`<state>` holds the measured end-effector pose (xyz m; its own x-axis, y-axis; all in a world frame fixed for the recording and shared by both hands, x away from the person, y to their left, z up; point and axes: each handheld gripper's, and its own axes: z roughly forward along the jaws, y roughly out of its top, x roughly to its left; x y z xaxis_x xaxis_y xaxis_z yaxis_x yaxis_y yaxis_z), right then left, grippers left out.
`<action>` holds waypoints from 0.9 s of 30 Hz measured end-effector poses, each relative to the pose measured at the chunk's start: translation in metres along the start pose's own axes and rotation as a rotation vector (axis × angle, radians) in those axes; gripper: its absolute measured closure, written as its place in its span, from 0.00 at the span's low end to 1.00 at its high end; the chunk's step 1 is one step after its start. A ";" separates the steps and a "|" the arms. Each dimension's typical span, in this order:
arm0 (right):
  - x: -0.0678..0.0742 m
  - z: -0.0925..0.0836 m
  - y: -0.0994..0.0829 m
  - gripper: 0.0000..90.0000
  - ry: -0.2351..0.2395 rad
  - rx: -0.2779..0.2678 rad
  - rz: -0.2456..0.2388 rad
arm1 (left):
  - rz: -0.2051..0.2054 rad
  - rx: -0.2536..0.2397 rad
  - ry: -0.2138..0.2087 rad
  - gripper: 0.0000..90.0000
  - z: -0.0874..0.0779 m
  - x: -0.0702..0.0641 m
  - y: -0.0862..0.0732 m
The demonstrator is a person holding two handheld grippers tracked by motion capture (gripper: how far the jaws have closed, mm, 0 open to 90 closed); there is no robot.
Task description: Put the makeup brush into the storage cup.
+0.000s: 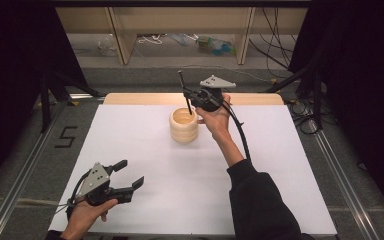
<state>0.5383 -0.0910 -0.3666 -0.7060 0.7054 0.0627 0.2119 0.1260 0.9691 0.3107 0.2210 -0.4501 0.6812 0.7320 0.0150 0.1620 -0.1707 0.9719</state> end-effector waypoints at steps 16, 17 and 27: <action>0.002 0.019 -0.009 0.93 -0.005 -0.008 0.043 | -0.001 -0.002 -0.001 0.21 -0.001 0.000 0.000; 0.002 0.019 -0.010 0.93 -0.004 -0.008 0.044 | 0.002 -0.002 -0.001 0.21 -0.001 0.001 0.000; 0.001 0.021 -0.025 0.93 0.003 -0.014 0.084 | -0.007 0.001 0.000 0.21 -0.001 0.000 0.000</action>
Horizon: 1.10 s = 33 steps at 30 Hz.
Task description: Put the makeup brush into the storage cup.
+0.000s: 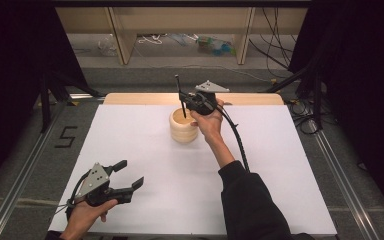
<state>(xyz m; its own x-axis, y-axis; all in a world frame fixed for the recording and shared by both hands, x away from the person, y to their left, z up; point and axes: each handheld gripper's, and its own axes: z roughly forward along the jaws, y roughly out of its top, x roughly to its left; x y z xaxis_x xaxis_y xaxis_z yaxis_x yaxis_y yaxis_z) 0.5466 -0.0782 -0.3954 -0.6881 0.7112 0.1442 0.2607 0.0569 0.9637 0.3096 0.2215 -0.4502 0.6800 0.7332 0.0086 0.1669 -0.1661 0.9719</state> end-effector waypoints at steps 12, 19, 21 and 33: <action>0.000 0.004 -0.013 0.93 -0.005 0.021 -0.014 | 0.014 0.000 0.000 0.21 0.000 0.001 0.000; -0.004 0.003 -0.019 0.93 -0.010 0.028 -0.001 | 0.007 0.005 -0.001 0.21 0.000 0.001 0.000; -0.005 0.004 -0.021 0.93 -0.014 0.020 -0.006 | 0.004 0.008 0.002 0.21 0.000 0.001 0.000; -0.007 0.004 -0.034 0.93 -0.007 0.053 0.013 | 0.012 0.005 -0.001 0.21 0.000 0.001 0.000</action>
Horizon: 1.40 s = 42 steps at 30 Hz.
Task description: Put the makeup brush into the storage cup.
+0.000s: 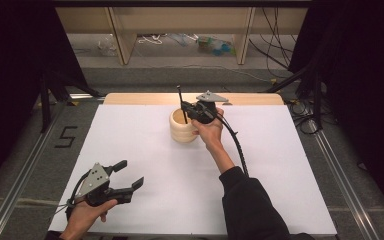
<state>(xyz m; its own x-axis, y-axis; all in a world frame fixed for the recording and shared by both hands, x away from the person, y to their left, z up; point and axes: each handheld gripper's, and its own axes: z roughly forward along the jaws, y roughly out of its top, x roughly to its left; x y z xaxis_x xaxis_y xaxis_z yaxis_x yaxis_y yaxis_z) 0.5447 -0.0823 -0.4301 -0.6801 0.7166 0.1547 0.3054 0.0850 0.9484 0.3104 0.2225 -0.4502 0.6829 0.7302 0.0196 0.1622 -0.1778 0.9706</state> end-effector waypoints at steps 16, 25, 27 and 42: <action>-0.004 -0.010 -0.003 0.67 -0.031 0.030 -0.010 | -0.001 0.001 0.000 0.21 0.000 0.000 0.000; 0.004 -0.051 0.007 0.48 -0.012 0.074 -0.093 | -0.018 -0.002 0.001 0.21 0.001 -0.001 -0.001; 0.004 -0.055 0.007 0.47 -0.012 0.075 -0.114 | -0.012 -0.008 -0.007 0.21 0.002 -0.001 -0.001; 0.009 -0.082 0.003 0.38 0.017 0.086 -0.092 | -0.003 0.000 -0.005 0.21 0.001 -0.001 0.000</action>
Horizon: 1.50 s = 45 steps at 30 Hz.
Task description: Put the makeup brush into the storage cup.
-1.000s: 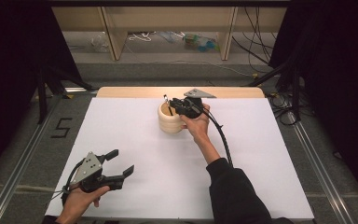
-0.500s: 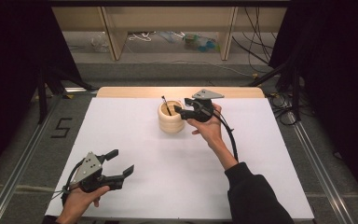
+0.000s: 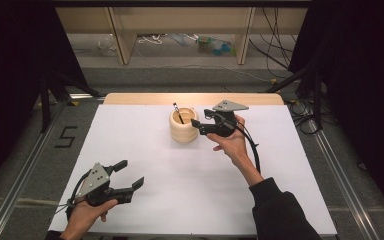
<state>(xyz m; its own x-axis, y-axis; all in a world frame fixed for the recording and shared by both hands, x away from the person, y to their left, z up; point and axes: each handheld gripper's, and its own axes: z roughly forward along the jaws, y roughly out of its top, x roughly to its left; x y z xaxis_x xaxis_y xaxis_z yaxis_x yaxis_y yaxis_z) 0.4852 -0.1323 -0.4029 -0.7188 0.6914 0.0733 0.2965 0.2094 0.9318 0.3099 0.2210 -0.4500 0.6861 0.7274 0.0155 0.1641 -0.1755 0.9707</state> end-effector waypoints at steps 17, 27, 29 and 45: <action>0.008 -0.021 -0.004 0.33 0.018 0.006 -0.008 | 0.003 -0.004 0.001 0.21 0.000 0.000 0.000; 0.008 -0.032 -0.008 0.31 0.014 0.019 -0.010 | 0.001 -0.003 0.000 0.21 0.000 0.000 0.000; 0.007 -0.032 -0.009 0.31 0.004 0.005 -0.025 | -0.003 -0.003 0.001 0.21 0.000 0.000 0.000; 0.010 -0.041 -0.015 0.29 0.006 0.027 -0.005 | -0.003 -0.002 0.001 0.21 0.000 0.000 0.000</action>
<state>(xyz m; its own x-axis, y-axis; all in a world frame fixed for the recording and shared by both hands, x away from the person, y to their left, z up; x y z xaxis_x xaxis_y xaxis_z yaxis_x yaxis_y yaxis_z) 0.4481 -0.1571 -0.4011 -0.7241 0.6860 0.0714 0.3097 0.2309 0.9224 0.3099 0.2214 -0.4504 0.6846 0.7288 0.0131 0.1647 -0.1722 0.9712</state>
